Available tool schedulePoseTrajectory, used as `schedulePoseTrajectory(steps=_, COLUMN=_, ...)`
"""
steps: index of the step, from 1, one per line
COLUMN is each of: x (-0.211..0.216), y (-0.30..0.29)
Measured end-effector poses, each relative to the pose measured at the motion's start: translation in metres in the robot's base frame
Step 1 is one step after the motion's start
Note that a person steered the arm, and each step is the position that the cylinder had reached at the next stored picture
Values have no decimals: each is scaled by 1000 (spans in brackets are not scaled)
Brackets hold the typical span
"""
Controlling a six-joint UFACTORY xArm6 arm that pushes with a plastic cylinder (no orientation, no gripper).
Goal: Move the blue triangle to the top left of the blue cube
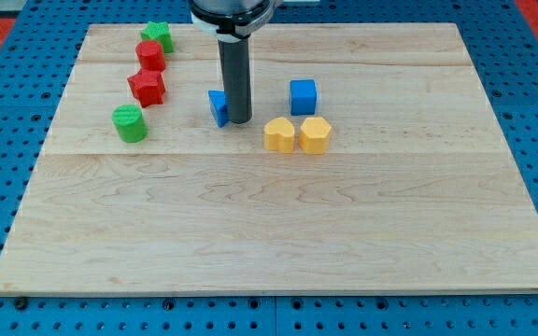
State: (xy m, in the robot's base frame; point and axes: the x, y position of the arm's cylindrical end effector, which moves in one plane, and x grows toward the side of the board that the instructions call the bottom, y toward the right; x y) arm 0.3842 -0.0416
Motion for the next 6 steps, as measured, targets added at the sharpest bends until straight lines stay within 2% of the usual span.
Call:
schedulePoseTrajectory(steps=1, x=0, y=0)
schedulePoseTrajectory(steps=2, x=-6, y=29)
schedulePoseTrajectory(steps=3, x=-8, y=16)
schedulePoseTrajectory(steps=4, x=27, y=-16)
schedulePoseTrajectory(steps=5, x=15, y=-51)
schedulePoseTrajectory(steps=6, x=-20, y=-8)
